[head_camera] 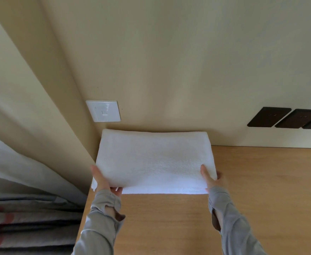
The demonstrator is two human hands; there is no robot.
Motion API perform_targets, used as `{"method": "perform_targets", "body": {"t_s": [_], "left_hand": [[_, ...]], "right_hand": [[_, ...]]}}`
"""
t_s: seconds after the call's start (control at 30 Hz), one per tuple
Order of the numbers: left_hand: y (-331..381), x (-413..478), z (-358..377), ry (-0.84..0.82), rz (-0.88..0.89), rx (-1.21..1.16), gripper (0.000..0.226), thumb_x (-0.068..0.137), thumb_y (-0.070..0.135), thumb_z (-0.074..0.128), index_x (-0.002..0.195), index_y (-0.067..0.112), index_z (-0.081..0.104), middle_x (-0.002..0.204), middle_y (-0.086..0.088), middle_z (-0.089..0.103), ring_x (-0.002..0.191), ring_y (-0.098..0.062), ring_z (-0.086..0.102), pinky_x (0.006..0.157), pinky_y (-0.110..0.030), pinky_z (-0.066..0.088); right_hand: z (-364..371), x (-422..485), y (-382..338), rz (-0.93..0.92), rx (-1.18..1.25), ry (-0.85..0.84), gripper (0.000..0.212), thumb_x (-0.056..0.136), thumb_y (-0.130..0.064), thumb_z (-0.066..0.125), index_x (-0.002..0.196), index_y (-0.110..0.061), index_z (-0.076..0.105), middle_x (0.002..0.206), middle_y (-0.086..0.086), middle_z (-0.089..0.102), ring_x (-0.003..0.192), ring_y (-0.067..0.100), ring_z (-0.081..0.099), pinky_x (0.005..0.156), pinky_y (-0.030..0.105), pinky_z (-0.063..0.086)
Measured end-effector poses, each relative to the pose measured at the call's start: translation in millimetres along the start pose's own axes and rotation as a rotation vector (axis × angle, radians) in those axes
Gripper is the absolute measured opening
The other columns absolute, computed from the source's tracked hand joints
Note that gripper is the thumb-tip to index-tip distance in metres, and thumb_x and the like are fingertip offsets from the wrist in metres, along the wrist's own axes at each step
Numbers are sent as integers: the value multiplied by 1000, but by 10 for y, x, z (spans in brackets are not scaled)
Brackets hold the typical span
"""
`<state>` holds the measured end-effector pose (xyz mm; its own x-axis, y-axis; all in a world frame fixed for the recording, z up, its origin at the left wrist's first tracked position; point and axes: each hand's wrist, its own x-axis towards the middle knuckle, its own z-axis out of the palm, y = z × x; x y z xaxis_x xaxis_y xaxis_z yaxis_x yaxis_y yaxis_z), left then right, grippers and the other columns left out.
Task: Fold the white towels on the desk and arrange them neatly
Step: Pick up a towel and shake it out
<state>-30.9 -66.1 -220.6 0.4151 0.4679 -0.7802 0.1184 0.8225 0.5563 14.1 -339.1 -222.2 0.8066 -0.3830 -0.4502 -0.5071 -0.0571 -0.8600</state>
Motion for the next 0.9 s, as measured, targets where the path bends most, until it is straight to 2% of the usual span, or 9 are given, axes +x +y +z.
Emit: {"method": "perform_targets", "body": {"t_s": [0.1, 0.13, 0.2, 0.27, 0.3, 0.37, 0.47, 0.63, 0.9], "left_hand": [[3, -151, 2, 147, 56, 114, 81, 77, 70, 51, 133, 13, 38, 131, -11, 50, 118, -33, 51, 99, -47, 44], [-8, -220, -23, 297, 190, 234, 81, 79, 63, 55, 135, 6, 37, 134, -16, 46, 121, -35, 47, 102, -47, 41], [-18, -415, -57, 419, 760, 496, 68, 86, 42, 60, 133, -2, 39, 135, -25, 41, 123, -42, 40, 105, -46, 32], [-38, -575, 38, 213, 1264, 845, 56, 89, 31, 52, 132, -3, 44, 137, -25, 42, 129, -41, 36, 106, -41, 25], [-41, -597, 163, 53, 1349, 1053, 53, 92, 31, 45, 136, 2, 43, 143, -22, 39, 135, -36, 32, 109, -39, 21], [-87, -574, 462, -182, 1308, 1556, 53, 99, 37, 26, 147, 17, 23, 157, -8, 14, 145, -24, 10, 116, -38, 6], [-130, -326, 627, -320, 1238, 2042, 59, 95, 52, 6, 148, 29, -8, 157, 6, -16, 144, -14, -14, 117, -38, -9], [97, 125, 182, -306, 1333, 2058, 67, 78, 64, -23, 140, 36, -26, 150, 16, -29, 138, -5, -26, 115, -32, -13], [126, 235, 185, -350, 1304, 2042, 73, 73, 65, -28, 140, 34, -25, 147, 18, -31, 137, -5, -26, 115, -31, -12]], "right_hand": [[-109, -153, 11, -223, -176, 45, 57, 76, -46, 67, 111, -2, 55, 100, 12, 63, 93, 28, 60, 79, 39, 49], [-155, -177, -1, -279, -255, 104, 62, 82, -47, 62, 124, -3, 49, 118, 15, 57, 109, 31, 55, 92, 43, 46], [-212, -214, -113, -480, -364, 207, 62, 90, -47, 46, 133, -3, 41, 133, 17, 48, 123, 32, 45, 104, 45, 37], [-114, -246, -330, -743, -462, 218, 54, 90, -39, 41, 130, -2, 46, 132, 17, 52, 122, 32, 48, 103, 46, 38], [10, -246, -435, -875, -556, 200, 49, 91, -33, 42, 128, -2, 49, 131, 17, 53, 122, 33, 49, 103, 47, 39], [363, -249, -592, -1036, -806, 41, 44, 96, -27, 40, 134, -5, 45, 142, 14, 44, 134, 30, 38, 111, 48, 28], [677, -132, -517, -941, -1200, -198, 55, 99, -43, 16, 149, -20, 9, 158, -3, 2, 145, 13, -4, 117, 40, -5], [268, 224, -175, -880, -1331, -117, 75, 86, -56, -10, 148, -16, -2, 158, -2, -5, 143, 9, -10, 115, 30, -9], [259, 299, -176, -822, -1318, -186, 67, 93, -51, 3, 149, -14, -1, 158, 0, -5, 144, 11, -7, 114, 25, -8]]}}
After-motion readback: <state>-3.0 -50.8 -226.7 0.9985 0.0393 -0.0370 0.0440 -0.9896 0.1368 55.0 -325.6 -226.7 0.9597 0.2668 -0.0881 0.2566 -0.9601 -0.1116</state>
